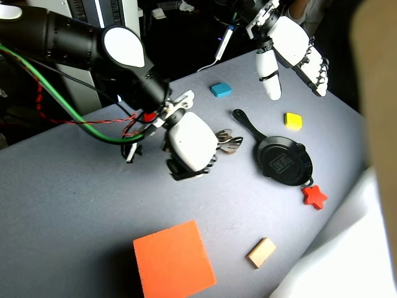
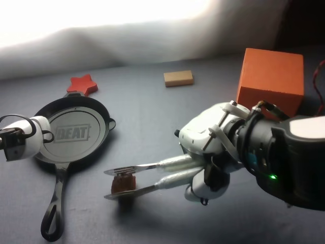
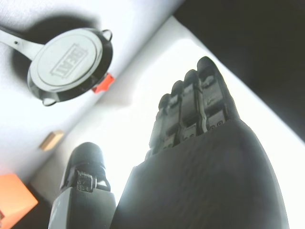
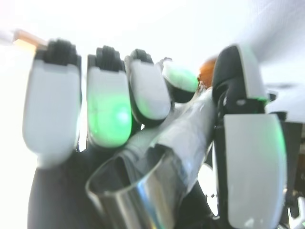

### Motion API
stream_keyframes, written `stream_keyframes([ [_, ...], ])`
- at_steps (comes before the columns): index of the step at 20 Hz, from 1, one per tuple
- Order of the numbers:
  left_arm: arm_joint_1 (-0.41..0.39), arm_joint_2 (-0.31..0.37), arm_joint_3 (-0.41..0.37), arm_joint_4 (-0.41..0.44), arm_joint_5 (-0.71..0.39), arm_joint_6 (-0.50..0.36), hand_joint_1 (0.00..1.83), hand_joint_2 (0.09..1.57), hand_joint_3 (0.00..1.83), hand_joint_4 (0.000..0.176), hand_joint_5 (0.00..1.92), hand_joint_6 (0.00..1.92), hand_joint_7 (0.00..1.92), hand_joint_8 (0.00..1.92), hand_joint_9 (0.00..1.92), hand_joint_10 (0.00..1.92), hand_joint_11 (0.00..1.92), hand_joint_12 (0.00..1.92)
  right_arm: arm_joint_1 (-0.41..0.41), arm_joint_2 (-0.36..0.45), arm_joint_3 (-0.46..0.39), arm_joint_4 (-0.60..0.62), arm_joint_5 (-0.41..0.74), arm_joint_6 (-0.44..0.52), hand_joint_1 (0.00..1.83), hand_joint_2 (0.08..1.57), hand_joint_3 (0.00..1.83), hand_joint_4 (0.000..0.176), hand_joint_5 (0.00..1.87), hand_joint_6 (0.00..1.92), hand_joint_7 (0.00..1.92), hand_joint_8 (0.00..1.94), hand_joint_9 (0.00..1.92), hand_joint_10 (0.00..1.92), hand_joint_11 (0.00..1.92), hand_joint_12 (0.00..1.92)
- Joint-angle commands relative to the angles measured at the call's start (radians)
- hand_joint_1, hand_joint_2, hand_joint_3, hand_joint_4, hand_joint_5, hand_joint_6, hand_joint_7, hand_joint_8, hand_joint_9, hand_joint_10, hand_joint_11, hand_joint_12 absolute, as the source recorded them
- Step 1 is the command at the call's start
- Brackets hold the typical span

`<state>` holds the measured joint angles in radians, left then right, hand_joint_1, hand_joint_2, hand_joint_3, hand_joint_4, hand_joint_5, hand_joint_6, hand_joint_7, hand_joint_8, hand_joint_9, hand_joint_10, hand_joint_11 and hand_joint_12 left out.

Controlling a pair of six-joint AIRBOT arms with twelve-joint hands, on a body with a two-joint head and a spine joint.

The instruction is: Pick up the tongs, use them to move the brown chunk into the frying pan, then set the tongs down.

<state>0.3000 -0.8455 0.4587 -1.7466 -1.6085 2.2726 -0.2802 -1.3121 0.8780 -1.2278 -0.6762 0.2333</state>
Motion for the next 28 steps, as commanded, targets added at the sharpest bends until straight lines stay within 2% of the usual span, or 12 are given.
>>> stream_keyframes([
  [1, -0.008, 0.002, -0.004, 0.088, -0.059, 0.002, 0.00, 1.24, 0.00, 0.000, 0.00, 0.00, 0.06, 0.01, 0.04, 0.00, 0.00, 0.22, -0.003, 0.012, -0.012, -0.049, 0.011, -0.015, 0.84, 1.44, 0.00, 0.176, 1.36, 1.92, 1.58, 1.94, 1.69, 1.92, 1.71, 1.92],
  [4, -0.008, 0.002, -0.004, 0.087, -0.059, 0.002, 0.00, 1.24, 0.00, 0.000, 0.00, 0.00, 0.06, 0.00, 0.05, 0.00, 0.00, 0.25, 0.007, 0.029, -0.021, -0.049, 0.017, -0.017, 0.84, 1.44, 0.00, 0.176, 1.34, 1.92, 1.58, 1.94, 1.69, 1.92, 1.69, 1.92],
  [7, -0.008, 0.002, -0.004, 0.087, -0.058, 0.002, 0.00, 1.24, 0.00, 0.000, 0.00, 0.00, 0.06, 0.00, 0.04, 0.00, 0.00, 0.25, 0.066, 0.036, 0.007, -0.049, 0.095, -0.005, 0.88, 1.43, 0.00, 0.176, 1.33, 1.92, 1.58, 1.94, 1.68, 1.92, 1.67, 1.92],
  [11, -0.008, 0.002, -0.005, 0.087, -0.057, 0.002, 0.00, 1.26, 0.00, 0.000, 0.00, 0.00, 0.04, 0.00, 0.03, 0.00, 0.00, 0.19, 0.131, -0.048, 0.165, -0.050, 0.138, 0.019, 0.84, 1.45, 0.00, 0.176, 1.30, 1.92, 1.55, 1.94, 1.65, 1.92, 1.62, 1.92],
  [14, -0.008, 0.001, -0.005, 0.087, -0.057, 0.003, 0.00, 1.27, 0.01, 0.000, 0.00, 0.00, 0.05, 0.01, 0.04, 0.00, 0.00, 0.19, 0.124, -0.127, 0.296, -0.056, 0.227, -0.006, 0.85, 1.44, 0.00, 0.176, 1.32, 1.92, 1.55, 1.94, 1.64, 1.92, 1.61, 1.92],
  [16, -0.008, 0.001, -0.005, 0.087, -0.055, 0.003, 0.00, 1.27, 0.01, 0.000, 0.00, 0.00, 0.05, 0.00, 0.04, 0.00, 0.00, 0.15, 0.110, -0.180, 0.374, -0.134, 0.257, 0.026, 0.84, 1.45, 0.00, 0.176, 1.32, 1.92, 1.54, 1.94, 1.63, 1.92, 1.60, 1.92],
  [18, -0.008, 0.000, -0.004, 0.087, -0.055, 0.003, 0.00, 1.27, 0.00, 0.000, 0.00, 0.00, 0.05, 0.00, 0.04, 0.00, 0.00, 0.14, 0.096, -0.226, 0.447, -0.150, 0.309, 0.041, 0.83, 1.45, 0.00, 0.176, 1.31, 1.92, 1.53, 1.94, 1.63, 1.92, 1.60, 1.92],
  [21, -0.008, -0.001, -0.004, 0.087, -0.055, 0.003, 0.00, 1.27, 0.00, 0.000, 0.00, 0.00, 0.05, 0.00, 0.05, 0.00, 0.00, 0.16, 0.085, -0.267, 0.499, -0.154, 0.342, 0.053, 0.79, 1.44, 0.00, 0.176, 1.29, 1.90, 1.50, 1.94, 1.60, 1.92, 1.58, 1.92],
  [24, -0.008, -0.003, -0.003, 0.087, -0.055, 0.008, 0.00, 1.27, 0.00, 0.001, 0.00, 0.00, 0.05, 0.00, 0.05, 0.00, 0.00, 0.17, 0.080, -0.289, 0.511, -0.190, 0.346, 0.063, 0.79, 1.44, 0.00, 0.176, 1.29, 1.90, 1.49, 1.94, 1.60, 1.92, 1.57, 1.92],
  [25, -0.008, -0.003, -0.002, 0.087, -0.055, 0.008, 0.01, 1.27, 0.00, 0.003, 0.00, 0.00, 0.06, 0.00, 0.06, 0.01, 0.00, 0.22, 0.079, -0.292, 0.510, -0.227, 0.347, 0.096, 0.67, 1.47, 0.01, 0.176, 1.23, 1.84, 1.43, 1.87, 1.51, 1.92, 1.47, 1.92],
  [26, -0.008, -0.003, -0.002, 0.087, -0.055, 0.008, 0.00, 1.27, 0.00, 0.006, 0.00, 0.00, 0.08, 0.00, 0.08, 0.01, 0.00, 0.25, 0.081, -0.293, 0.510, -0.232, 0.351, 0.111, 0.46, 1.50, 0.00, 0.000, 1.07, 1.79, 1.34, 1.75, 1.41, 1.86, 1.34, 1.92],
  [28, -0.008, -0.003, -0.002, 0.087, -0.055, 0.010, 0.00, 1.27, 0.00, 0.006, 0.00, 0.00, 0.06, 0.00, 0.07, 0.00, 0.00, 0.25, 0.083, -0.293, 0.510, -0.232, 0.349, 0.129, 0.39, 1.50, 0.00, 0.000, 1.04, 1.72, 1.30, 1.70, 1.37, 1.84, 1.28, 1.92],
])
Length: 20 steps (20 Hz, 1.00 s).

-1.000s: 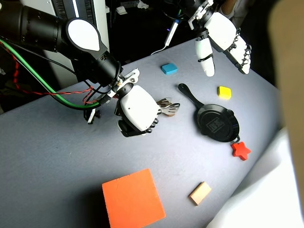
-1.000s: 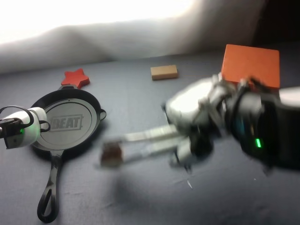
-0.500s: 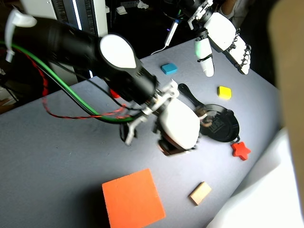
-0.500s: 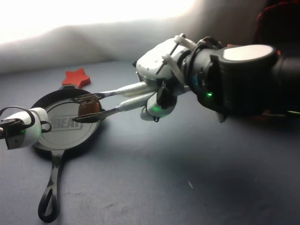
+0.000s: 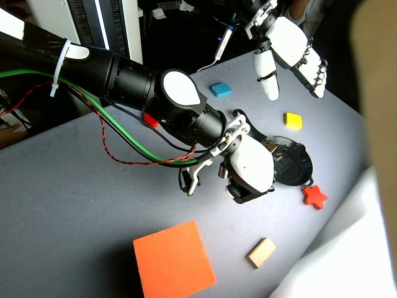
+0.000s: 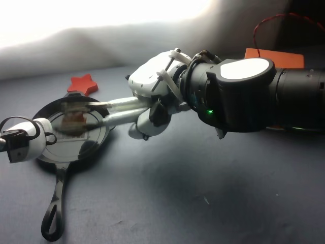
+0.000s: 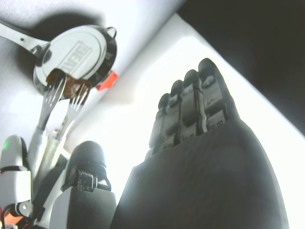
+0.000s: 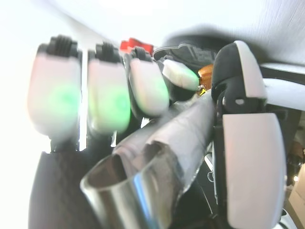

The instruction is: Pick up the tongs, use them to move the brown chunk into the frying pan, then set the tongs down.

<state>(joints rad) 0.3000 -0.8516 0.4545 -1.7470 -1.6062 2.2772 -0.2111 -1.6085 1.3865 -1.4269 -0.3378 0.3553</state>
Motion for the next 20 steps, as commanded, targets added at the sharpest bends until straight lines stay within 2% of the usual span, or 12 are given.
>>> stream_keyframes([
  [1, -0.008, 0.003, 0.002, 0.088, -0.058, 0.006, 0.01, 1.27, 0.00, 0.004, 0.01, 0.00, 0.07, 0.00, 0.08, 0.01, 0.00, 0.28, 0.014, 0.004, 0.002, -0.033, 0.009, 0.005, 0.35, 1.48, 0.00, 0.000, 1.01, 1.64, 1.30, 1.64, 1.35, 1.78, 1.22, 1.92],
  [3, -0.008, 0.003, 0.002, 0.088, -0.058, 0.007, 0.01, 1.27, 0.00, 0.005, 0.02, 0.01, 0.07, 0.00, 0.08, 0.00, 0.00, 0.29, 0.013, 0.005, 0.002, -0.033, 0.008, -0.003, 0.29, 1.46, 0.00, 0.000, 1.00, 1.35, 1.27, 1.50, 1.30, 1.70, 1.11, 1.92],
  [4, -0.008, 0.003, 0.002, 0.088, -0.058, 0.008, 0.03, 1.27, 0.00, 0.000, 0.02, 0.01, 0.06, 0.00, 0.08, 0.00, 0.00, 0.28, 0.010, 0.007, 0.002, -0.033, 0.008, -0.005, 0.27, 1.44, 0.00, 0.000, 1.01, 1.21, 1.27, 1.41, 1.29, 1.67, 1.08, 1.92],
  [7, -0.008, 0.003, 0.002, 0.088, -0.058, 0.008, 0.02, 1.27, 0.00, 0.000, 0.03, 0.00, 0.06, 0.00, 0.07, 0.00, 0.00, 0.29, 0.003, 0.014, -0.001, -0.033, 0.007, -0.009, 0.36, 1.38, 0.00, 0.000, 1.01, 0.93, 1.23, 1.25, 1.19, 1.66, 0.93, 1.92],
  [8, -0.008, 0.003, 0.002, 0.088, -0.058, 0.008, 0.03, 1.26, 0.00, 0.004, 0.04, 0.01, 0.08, 0.01, 0.10, 0.01, 0.00, 0.36, 0.001, 0.017, -0.005, -0.033, 0.003, -0.013, 0.36, 1.37, 0.00, 0.000, 1.02, 0.88, 1.21, 1.23, 1.17, 1.67, 0.90, 1.92],
  [9, -0.008, 0.003, 0.002, 0.088, -0.058, 0.008, 0.02, 1.27, 0.00, 0.000, 0.04, 0.00, 0.08, 0.00, 0.09, 0.00, 0.00, 0.33, -0.001, 0.020, -0.010, -0.033, 0.000, -0.017, 0.37, 1.36, 0.00, 0.000, 1.01, 0.87, 1.18, 1.18, 1.12, 1.63, 0.85, 1.89],
  [10, -0.008, 0.003, 0.002, 0.088, -0.058, 0.008, 0.04, 1.26, 0.00, 0.005, 0.03, 0.00, 0.08, 0.00, 0.10, 0.00, 0.00, 0.34, -0.003, 0.024, -0.016, -0.033, -0.001, -0.022, 0.38, 1.35, 0.00, 0.000, 1.01, 0.86, 1.17, 1.12, 1.09, 1.58, 0.82, 1.87],
  [13, -0.008, 0.003, 0.002, 0.088, -0.058, 0.008, 0.02, 1.27, 0.00, 0.000, 0.03, 0.00, 0.07, 0.00, 0.07, 0.00, 0.00, 0.24, -0.011, 0.039, -0.041, -0.033, -0.002, -0.033, 0.37, 1.33, 0.00, 0.000, 0.97, 0.89, 1.14, 1.13, 1.04, 1.49, 0.78, 1.80],
  [17, -0.008, 0.003, 0.001, 0.088, -0.056, 0.008, 0.03, 1.27, 0.00, 0.001, 0.03, 0.00, 0.07, 0.00, 0.07, 0.00, 0.00, 0.25, -0.018, 0.053, -0.080, -0.033, -0.030, -0.063, 0.33, 1.34, 0.00, 0.000, 0.96, 0.89, 1.12, 1.06, 1.02, 1.44, 0.75, 1.82],
  [20, -0.008, 0.003, 0.002, 0.088, -0.056, 0.008, 0.04, 1.27, 0.00, 0.000, 0.02, 0.00, 0.07, 0.00, 0.08, 0.00, 0.00, 0.30, -0.022, 0.057, -0.087, -0.036, -0.067, -0.024, 0.33, 1.32, 0.00, 0.000, 0.91, 0.93, 1.09, 1.03, 0.99, 1.35, 0.72, 1.75],
])
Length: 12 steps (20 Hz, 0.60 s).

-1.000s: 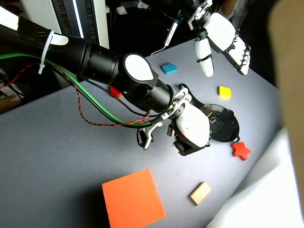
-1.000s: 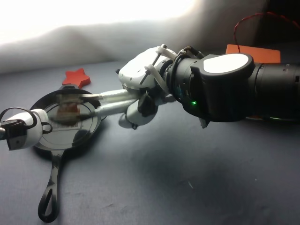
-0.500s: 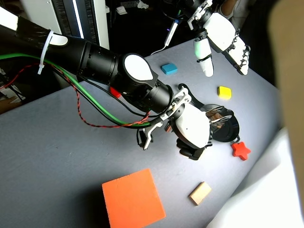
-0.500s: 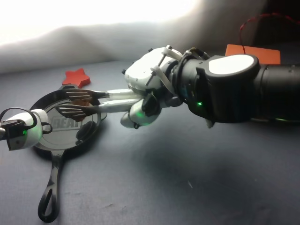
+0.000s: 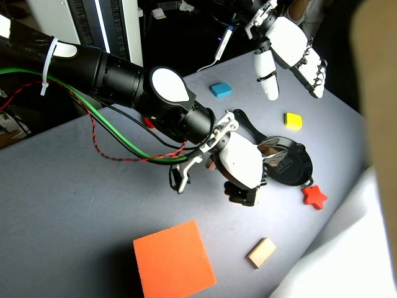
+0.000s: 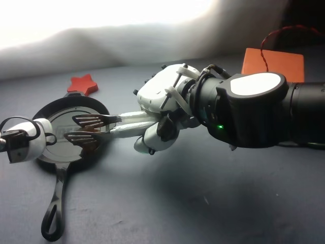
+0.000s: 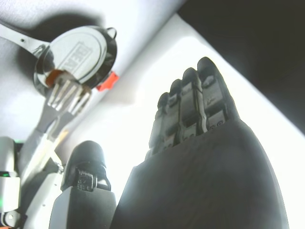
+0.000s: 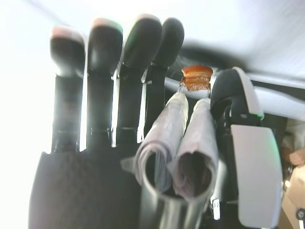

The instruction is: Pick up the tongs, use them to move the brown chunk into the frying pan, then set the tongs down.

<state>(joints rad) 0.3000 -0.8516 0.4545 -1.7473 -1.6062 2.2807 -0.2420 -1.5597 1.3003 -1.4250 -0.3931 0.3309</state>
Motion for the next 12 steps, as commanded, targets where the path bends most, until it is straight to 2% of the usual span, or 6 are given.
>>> stream_keyframes([
  [1, -0.008, 0.003, 0.002, 0.088, -0.056, 0.004, 0.04, 1.27, 0.00, 0.000, 0.02, 0.00, 0.07, 0.00, 0.08, 0.00, 0.00, 0.30, 0.010, 0.009, -0.001, -0.038, -0.019, 0.026, 0.33, 1.32, 0.00, 0.000, 0.91, 0.93, 1.09, 1.03, 0.99, 1.35, 0.72, 1.75],
  [3, -0.009, 0.003, 0.002, 0.088, -0.054, 0.004, 0.06, 1.26, 0.00, 0.001, 0.03, 0.00, 0.07, 0.00, 0.08, 0.00, 0.00, 0.30, 0.015, 0.014, -0.002, -0.055, -0.016, 0.068, 0.34, 1.31, 0.00, 0.000, 0.90, 0.93, 1.06, 1.03, 0.94, 1.36, 0.67, 1.73],
  [5, -0.009, 0.003, 0.002, 0.088, -0.054, 0.004, 0.09, 1.25, 0.00, 0.000, 0.05, 0.01, 0.08, 0.00, 0.08, 0.00, 0.00, 0.32, 0.019, 0.014, -0.003, -0.166, -0.054, 0.158, 0.37, 1.30, 0.00, 0.000, 0.92, 0.90, 1.05, 1.03, 0.91, 1.38, 0.65, 1.72],
  [7, -0.010, 0.003, 0.002, 0.088, -0.053, 0.004, 0.06, 1.26, 0.00, 0.002, 0.04, 0.00, 0.07, 0.00, 0.08, 0.00, 0.00, 0.32, 0.022, 0.016, -0.014, -0.188, -0.040, 0.143, 0.40, 1.29, 0.00, 0.000, 0.92, 0.85, 1.02, 0.99, 0.88, 1.37, 0.63, 1.72],
  [9, -0.010, 0.003, 0.002, 0.088, -0.053, 0.004, 0.03, 1.26, 0.00, 0.004, 0.02, 0.00, 0.06, 0.00, 0.08, 0.00, 0.00, 0.31, 0.017, 0.019, -0.037, -0.310, -0.072, 0.184, 0.38, 1.29, 0.00, 0.000, 0.93, 0.81, 1.01, 0.98, 0.84, 1.39, 0.62, 1.74],
  [12, -0.010, 0.003, 0.002, 0.088, -0.053, 0.004, 0.06, 1.26, 0.00, 0.001, 0.03, 0.00, 0.07, 0.00, 0.09, 0.00, 0.00, 0.34, 0.011, 0.026, -0.068, -0.337, -0.058, 0.186, 0.39, 1.29, 0.00, 0.000, 0.94, 0.76, 1.00, 0.99, 0.84, 1.40, 0.64, 1.74],
])
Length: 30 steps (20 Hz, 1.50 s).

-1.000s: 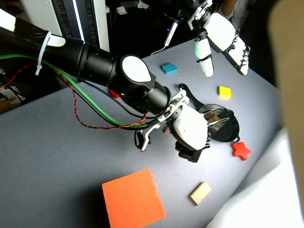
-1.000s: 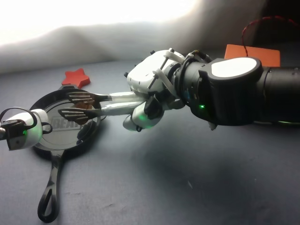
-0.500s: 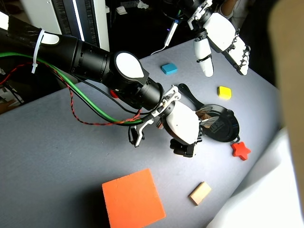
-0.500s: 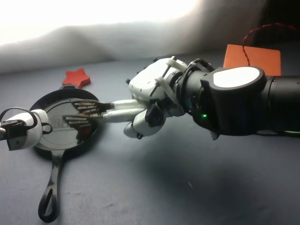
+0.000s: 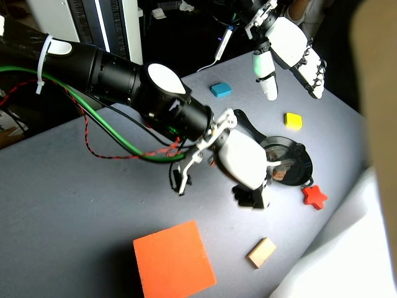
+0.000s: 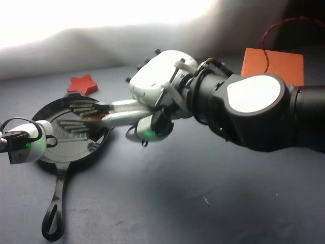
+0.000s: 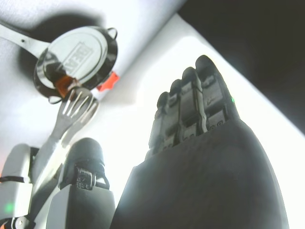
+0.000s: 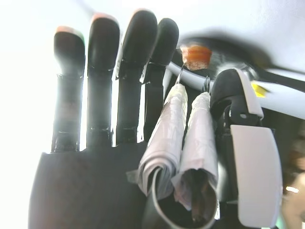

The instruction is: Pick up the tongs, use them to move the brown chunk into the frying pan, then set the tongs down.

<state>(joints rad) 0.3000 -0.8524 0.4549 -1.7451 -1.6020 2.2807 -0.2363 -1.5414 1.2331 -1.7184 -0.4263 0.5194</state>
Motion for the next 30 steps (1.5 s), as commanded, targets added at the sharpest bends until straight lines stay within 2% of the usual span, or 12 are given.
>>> stream_keyframes([
  [1, -0.010, 0.004, 0.002, 0.086, -0.058, 0.004, 0.06, 1.26, 0.00, 0.000, 0.03, 0.00, 0.07, 0.00, 0.09, 0.00, 0.00, 0.34, 0.007, 0.009, -0.005, -0.049, -0.034, 0.005, 0.39, 1.29, 0.00, 0.000, 0.94, 0.76, 1.00, 1.00, 0.84, 1.42, 0.64, 1.76],
  [2, -0.010, 0.004, 0.002, 0.086, -0.058, 0.004, 0.04, 1.27, 0.00, 0.000, 0.02, 0.00, 0.05, 0.00, 0.07, 0.00, 0.00, 0.27, 0.012, 0.012, -0.010, -0.049, -0.044, 0.014, 0.38, 1.29, 0.00, 0.000, 0.97, 0.74, 1.03, 0.98, 0.87, 1.39, 0.66, 1.74],
  [5, -0.010, 0.004, 0.002, 0.086, -0.057, 0.004, 0.04, 1.26, 0.00, 0.002, 0.03, 0.01, 0.07, 0.00, 0.08, 0.01, 0.00, 0.32, 0.038, 0.050, -0.049, -0.049, -0.055, 0.022, 0.40, 1.29, 0.00, 0.000, 0.96, 0.75, 1.02, 0.99, 0.88, 1.41, 0.65, 1.77],
  [11, -0.011, 0.005, 0.002, 0.090, -0.019, 0.003, 0.06, 1.27, 0.00, 0.000, 0.02, 0.01, 0.06, 0.01, 0.07, 0.00, 0.00, 0.27, 0.061, 0.248, -0.260, -0.050, -0.112, 0.026, 0.37, 1.30, 0.00, 0.000, 0.99, 0.72, 1.10, 0.91, 0.95, 1.33, 0.69, 1.73],
  [13, -0.011, 0.016, 0.001, 0.095, 0.040, 0.004, 0.06, 1.27, 0.00, 0.000, 0.02, 0.01, 0.07, 0.00, 0.08, 0.00, 0.00, 0.27, 0.044, 0.333, -0.361, -0.052, -0.137, 0.022, 0.37, 1.31, 0.00, 0.000, 0.98, 0.76, 1.08, 0.94, 0.94, 1.34, 0.69, 1.72],
  [14, -0.011, 0.018, 0.002, 0.100, 0.055, 0.004, 0.04, 1.27, 0.00, 0.000, 0.03, 0.00, 0.08, 0.00, 0.09, 0.01, 0.00, 0.33, 0.031, 0.354, -0.388, -0.066, -0.146, 0.024, 0.36, 1.31, 0.00, 0.000, 0.97, 0.77, 1.08, 0.93, 0.95, 1.32, 0.69, 1.71],
  [17, -0.019, 0.027, 0.018, 0.119, 0.140, 0.004, 0.06, 1.27, 0.00, 0.000, 0.03, 0.00, 0.07, 0.00, 0.09, 0.00, 0.00, 0.31, -0.047, 0.392, -0.468, -0.190, -0.242, -0.017, 0.37, 1.31, 0.00, 0.000, 0.94, 0.83, 1.09, 0.94, 0.98, 1.30, 0.70, 1.69],
  [18, -0.025, 0.027, 0.027, 0.119, 0.161, 0.004, 0.06, 1.27, 0.00, 0.000, 0.03, 0.00, 0.07, 0.00, 0.09, 0.00, 0.00, 0.31, -0.069, 0.394, -0.478, -0.236, -0.273, -0.009, 0.37, 1.31, 0.00, 0.000, 0.94, 0.83, 1.09, 0.94, 0.98, 1.30, 0.70, 1.69],
  [20, -0.045, 0.028, 0.061, 0.119, 0.243, 0.058, 0.03, 1.27, 0.00, 0.000, 0.02, 0.00, 0.08, 0.00, 0.08, 0.00, 0.00, 0.30, -0.144, 0.393, -0.483, -0.399, -0.333, 0.104, 0.37, 1.32, 0.00, 0.000, 0.94, 0.82, 1.10, 0.90, 0.98, 1.30, 0.71, 1.69],
  [22, -0.050, 0.036, 0.082, 0.127, 0.328, 0.085, 0.01, 1.28, 0.00, 0.000, 0.02, 0.00, 0.08, 0.00, 0.10, 0.00, 0.00, 0.33, -0.190, 0.379, -0.477, -0.470, -0.368, 0.186, 0.38, 1.32, 0.00, 0.000, 0.95, 0.81, 1.09, 0.91, 0.96, 1.34, 0.70, 1.73],
  [26, -0.054, 0.028, 0.117, 0.235, 0.523, 0.068, 0.04, 1.27, 0.00, 0.000, 0.03, 0.00, 0.09, 0.00, 0.09, 0.00, 0.00, 0.33, -0.253, 0.332, -0.436, -0.470, -0.373, 0.241, 0.46, 1.29, 0.00, 0.000, 0.94, 0.63, 0.98, 0.84, 0.81, 1.23, 0.61, 1.68],
  [30, -0.071, 0.024, 0.104, 0.269, 0.650, 0.082, 0.02, 1.27, 0.00, 0.000, 0.02, 0.00, 0.06, 0.00, 0.09, 0.00, 0.00, 0.31, -0.305, 0.304, -0.399, -0.474, -0.371, 0.267, 0.43, 1.27, 0.00, 0.000, 0.90, 0.44, 0.96, 0.66, 0.78, 1.06, 0.53, 1.60],
])
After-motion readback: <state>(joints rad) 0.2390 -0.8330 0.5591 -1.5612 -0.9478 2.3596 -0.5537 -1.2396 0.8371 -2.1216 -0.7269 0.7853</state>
